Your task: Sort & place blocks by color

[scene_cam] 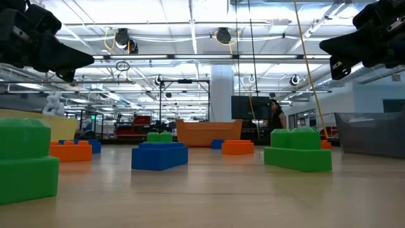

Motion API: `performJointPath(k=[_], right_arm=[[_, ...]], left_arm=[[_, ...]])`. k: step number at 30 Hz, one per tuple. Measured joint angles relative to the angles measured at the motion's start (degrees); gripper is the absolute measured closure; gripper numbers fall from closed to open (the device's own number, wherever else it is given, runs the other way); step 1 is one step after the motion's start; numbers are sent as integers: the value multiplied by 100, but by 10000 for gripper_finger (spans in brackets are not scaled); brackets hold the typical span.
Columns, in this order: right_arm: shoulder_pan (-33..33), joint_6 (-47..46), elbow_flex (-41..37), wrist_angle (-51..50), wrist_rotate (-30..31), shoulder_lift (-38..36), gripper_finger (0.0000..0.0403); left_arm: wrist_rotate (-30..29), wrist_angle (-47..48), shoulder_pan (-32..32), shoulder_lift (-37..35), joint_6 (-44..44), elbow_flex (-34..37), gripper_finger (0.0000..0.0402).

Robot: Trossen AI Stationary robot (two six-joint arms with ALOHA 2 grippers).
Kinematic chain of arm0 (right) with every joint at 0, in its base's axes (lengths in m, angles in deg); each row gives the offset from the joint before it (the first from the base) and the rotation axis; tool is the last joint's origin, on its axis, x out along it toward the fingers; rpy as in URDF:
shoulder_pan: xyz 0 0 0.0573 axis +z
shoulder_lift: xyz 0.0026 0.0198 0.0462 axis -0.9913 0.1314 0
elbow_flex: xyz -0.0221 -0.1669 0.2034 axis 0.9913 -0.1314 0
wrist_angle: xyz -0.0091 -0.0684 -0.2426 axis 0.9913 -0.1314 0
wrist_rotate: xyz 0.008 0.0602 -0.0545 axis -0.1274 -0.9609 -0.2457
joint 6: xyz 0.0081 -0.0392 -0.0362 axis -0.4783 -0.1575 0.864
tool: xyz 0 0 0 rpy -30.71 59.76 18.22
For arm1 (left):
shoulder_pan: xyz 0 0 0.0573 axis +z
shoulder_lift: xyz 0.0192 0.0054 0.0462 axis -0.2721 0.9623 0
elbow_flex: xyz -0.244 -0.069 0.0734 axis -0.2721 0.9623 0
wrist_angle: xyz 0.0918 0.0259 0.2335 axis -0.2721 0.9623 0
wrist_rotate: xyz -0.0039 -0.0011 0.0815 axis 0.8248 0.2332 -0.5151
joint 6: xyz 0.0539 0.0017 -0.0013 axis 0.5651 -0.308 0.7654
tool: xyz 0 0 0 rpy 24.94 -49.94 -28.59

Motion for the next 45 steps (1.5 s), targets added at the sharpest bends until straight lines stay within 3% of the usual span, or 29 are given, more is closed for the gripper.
performJointPath(k=[45], right_arm=[[1, -229, 0, 149, 1, 1, 403]], left_arm=[[0, -2, 1, -2, 0, 0, 369]])
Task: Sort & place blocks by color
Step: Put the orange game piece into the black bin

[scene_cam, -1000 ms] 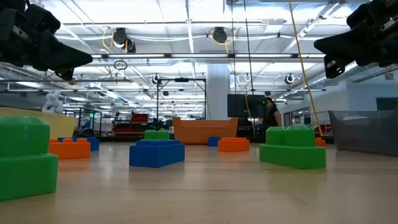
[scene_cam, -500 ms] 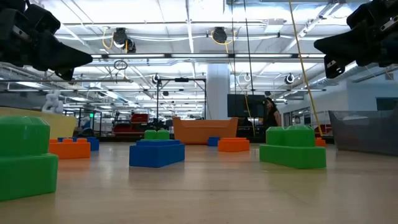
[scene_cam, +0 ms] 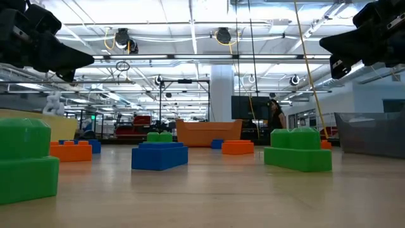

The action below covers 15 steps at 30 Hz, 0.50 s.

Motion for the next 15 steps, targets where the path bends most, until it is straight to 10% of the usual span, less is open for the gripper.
performJointPath(k=[15], right_arm=[[-1, -655, -1, 560, -2, 0, 403]], left_arm=[[-48, -13, 0, 2, 1177, 0, 369]])
